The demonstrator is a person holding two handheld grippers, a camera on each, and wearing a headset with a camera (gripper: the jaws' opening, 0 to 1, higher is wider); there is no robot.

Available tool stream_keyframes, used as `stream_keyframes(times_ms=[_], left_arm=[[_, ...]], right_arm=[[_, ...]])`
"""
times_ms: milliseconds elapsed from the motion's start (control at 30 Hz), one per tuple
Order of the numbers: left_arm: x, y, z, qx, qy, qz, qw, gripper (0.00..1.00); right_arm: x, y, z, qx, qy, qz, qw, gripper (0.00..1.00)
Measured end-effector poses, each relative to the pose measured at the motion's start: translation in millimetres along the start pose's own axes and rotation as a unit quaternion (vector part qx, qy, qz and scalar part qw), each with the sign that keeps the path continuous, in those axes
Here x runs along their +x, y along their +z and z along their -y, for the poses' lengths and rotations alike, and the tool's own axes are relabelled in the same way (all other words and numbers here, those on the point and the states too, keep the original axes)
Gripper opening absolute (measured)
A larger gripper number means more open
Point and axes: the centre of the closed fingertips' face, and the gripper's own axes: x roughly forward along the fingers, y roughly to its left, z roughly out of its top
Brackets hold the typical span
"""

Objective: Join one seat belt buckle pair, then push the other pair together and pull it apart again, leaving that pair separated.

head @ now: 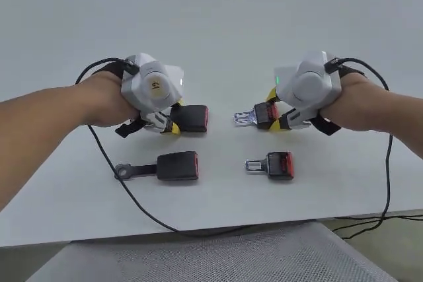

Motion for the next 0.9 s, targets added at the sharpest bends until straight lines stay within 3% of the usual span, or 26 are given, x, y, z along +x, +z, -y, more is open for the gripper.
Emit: stream_keyframes(times_ms=[400, 900], left_arm=[[-1.6, 3.0, 2.1, -0.009, 0.002, 0.000, 1.0000, 0.32], [-4.2, 5.6, 5.0, -0.015, 0.007, 0.001, 0.9999, 0.32]], right_arm=[[7.8, 21.1, 1.2, 0.038, -0.005, 0.020, 0.9991, 0.31], [22.7, 50.7, -1.1, 0.035, -0.006, 0.020, 0.9992, 0.31]])
